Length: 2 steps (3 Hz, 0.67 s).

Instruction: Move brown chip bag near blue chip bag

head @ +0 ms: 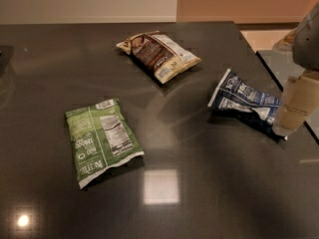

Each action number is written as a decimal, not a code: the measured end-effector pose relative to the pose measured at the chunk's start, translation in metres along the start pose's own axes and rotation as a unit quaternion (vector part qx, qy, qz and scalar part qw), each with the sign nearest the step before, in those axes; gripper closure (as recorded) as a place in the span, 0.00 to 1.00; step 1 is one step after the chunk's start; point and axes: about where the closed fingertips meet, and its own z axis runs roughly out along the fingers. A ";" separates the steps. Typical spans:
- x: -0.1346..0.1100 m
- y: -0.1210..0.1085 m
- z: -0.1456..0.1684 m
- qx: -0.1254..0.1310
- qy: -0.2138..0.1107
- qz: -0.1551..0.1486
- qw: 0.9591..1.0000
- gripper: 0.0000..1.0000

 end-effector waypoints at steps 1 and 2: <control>0.000 0.000 0.000 0.000 0.000 0.000 1.000 0.00; -0.005 -0.006 0.001 -0.010 -0.009 0.001 1.000 0.00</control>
Offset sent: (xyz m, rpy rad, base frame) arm 0.0163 0.0054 -0.0004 0.0547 0.0607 0.0165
